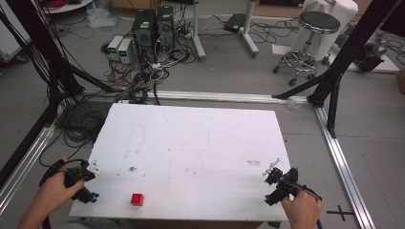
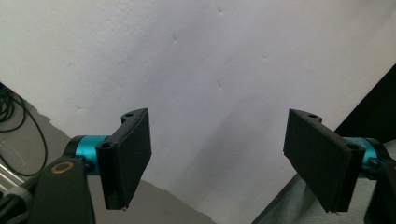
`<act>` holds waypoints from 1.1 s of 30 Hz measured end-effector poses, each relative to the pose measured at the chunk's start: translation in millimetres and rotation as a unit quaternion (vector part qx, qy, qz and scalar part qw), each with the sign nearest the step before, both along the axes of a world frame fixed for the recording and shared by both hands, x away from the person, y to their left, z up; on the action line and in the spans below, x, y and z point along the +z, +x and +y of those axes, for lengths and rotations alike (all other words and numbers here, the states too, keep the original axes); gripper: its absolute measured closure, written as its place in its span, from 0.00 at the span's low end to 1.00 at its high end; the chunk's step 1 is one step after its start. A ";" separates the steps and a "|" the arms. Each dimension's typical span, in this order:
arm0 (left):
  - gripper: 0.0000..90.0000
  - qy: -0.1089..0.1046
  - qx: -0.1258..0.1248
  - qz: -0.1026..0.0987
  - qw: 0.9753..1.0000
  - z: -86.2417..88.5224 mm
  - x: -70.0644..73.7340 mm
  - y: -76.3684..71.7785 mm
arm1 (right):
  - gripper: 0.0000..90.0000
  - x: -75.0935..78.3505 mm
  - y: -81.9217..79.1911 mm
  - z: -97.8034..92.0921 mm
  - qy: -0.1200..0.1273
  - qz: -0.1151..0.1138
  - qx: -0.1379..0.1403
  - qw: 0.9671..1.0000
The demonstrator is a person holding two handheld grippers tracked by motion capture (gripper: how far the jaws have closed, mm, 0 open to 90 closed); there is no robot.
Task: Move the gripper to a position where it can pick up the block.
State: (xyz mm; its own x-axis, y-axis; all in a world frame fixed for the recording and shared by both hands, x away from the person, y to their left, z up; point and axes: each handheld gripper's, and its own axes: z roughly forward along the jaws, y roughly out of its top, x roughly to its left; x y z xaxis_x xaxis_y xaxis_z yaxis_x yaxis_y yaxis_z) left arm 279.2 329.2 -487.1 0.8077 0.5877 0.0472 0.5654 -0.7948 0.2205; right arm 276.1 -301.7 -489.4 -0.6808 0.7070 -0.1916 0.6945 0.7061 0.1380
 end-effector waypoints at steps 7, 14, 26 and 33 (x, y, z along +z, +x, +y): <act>0.26 0.007 -0.026 0.003 1.000 -4.9 4.9 3.1 | 0.03 -0.1 -0.5 0.1 0.001 0.000 0.001 1.000; 0.26 0.026 -0.059 0.006 0.998 -14.1 8.8 7.6 | 0.03 -1.2 -0.5 2.3 0.002 0.003 0.003 1.000; 0.26 0.036 -0.102 0.010 0.994 -25.2 11.6 11.4 | 0.03 -1.7 -1.6 0.8 0.006 0.003 0.003 1.000; 0.26 0.049 -0.131 0.008 0.990 -35.5 12.4 11.9 | 0.03 -1.0 -1.0 1.8 0.007 0.003 0.006 1.000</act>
State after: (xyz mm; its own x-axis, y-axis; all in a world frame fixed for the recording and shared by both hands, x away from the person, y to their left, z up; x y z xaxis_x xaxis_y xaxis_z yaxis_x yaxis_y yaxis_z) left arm 291.1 293.7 -474.7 0.9332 0.3503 0.0799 0.3389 -0.9320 0.1284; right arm 275.1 -299.9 -490.5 -0.6902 0.7012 -0.1785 0.6867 0.7125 0.1441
